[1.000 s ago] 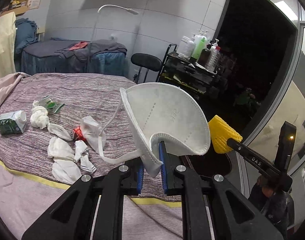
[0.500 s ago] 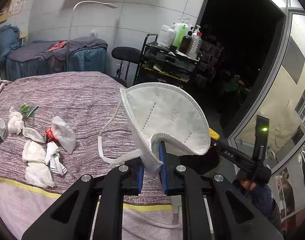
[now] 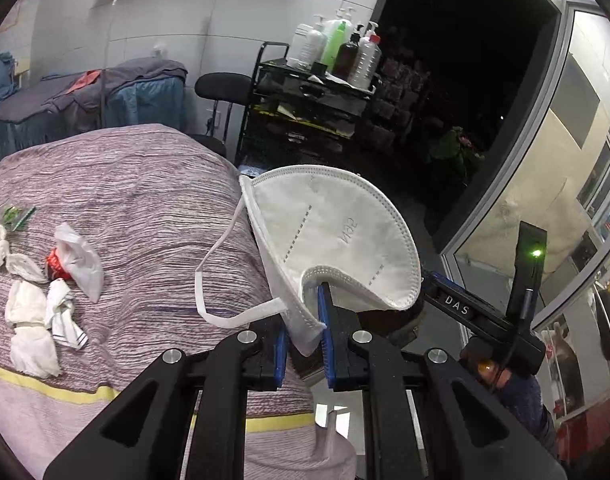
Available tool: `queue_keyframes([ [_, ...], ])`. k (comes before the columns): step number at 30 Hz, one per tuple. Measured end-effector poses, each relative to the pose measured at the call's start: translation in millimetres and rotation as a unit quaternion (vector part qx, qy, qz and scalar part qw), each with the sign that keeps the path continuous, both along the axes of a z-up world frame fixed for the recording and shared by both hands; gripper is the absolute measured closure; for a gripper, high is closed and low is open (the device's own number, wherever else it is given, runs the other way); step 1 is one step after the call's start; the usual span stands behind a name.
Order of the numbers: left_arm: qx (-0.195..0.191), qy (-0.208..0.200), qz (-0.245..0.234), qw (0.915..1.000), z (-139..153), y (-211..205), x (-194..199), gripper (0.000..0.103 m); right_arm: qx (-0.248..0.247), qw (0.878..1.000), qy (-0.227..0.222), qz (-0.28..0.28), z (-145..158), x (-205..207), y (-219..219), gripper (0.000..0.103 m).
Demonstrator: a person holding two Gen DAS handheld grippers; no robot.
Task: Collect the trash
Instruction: 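Carry the yellow net to the brown bin and open the right tool, then lower the white mask into the bin and open the left tool, then return both tools over the bed toward the white bags and tissues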
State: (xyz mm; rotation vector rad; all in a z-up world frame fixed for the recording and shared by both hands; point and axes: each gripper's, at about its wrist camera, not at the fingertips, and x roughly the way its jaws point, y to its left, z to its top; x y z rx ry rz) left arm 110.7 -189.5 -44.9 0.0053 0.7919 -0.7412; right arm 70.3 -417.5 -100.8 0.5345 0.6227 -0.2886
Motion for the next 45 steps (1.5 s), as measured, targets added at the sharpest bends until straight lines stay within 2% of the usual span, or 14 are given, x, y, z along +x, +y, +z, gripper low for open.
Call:
queue_keyframes([
  [5, 0.007, 0.009, -0.019, 0.9998, -2, -22, 6, 0.089, -0.010, 1.000, -0.013, -0.023, 8, -16, -5, 0.032],
  [8, 0.012, 0.014, -0.030, 0.9994, -4, -37, 11, 0.089, -0.020, 0.999, -0.023, -0.043, 14, -26, -10, 0.026],
  [29, 0.075, 0.030, -0.052, 0.9953, -31, -104, 43, 0.089, -0.029, 0.994, -0.023, -0.100, 15, -49, -35, 0.026],
  [32, 0.083, 0.028, -0.050, 0.9949, -35, -107, 43, 0.070, -0.029, 0.994, -0.023, -0.105, 15, -51, -38, 0.026],
  [34, 0.082, 0.024, -0.046, 0.9952, -35, -105, 44, 0.040, -0.029, 0.993, -0.021, -0.108, 14, -50, -39, 0.024],
  [37, 0.078, 0.009, -0.040, 0.9961, -31, -100, 42, 0.025, -0.026, 0.993, -0.020, -0.114, 13, -52, -42, 0.024],
  [39, 0.074, 0.002, -0.035, 0.9967, -28, -96, 42, 0.018, -0.023, 0.993, -0.019, -0.112, 13, -51, -43, 0.024],
  [45, 0.063, -0.021, -0.029, 0.9974, -16, -85, 35, 0.010, -0.015, 0.995, -0.023, -0.101, 13, -49, -40, 0.024],
])
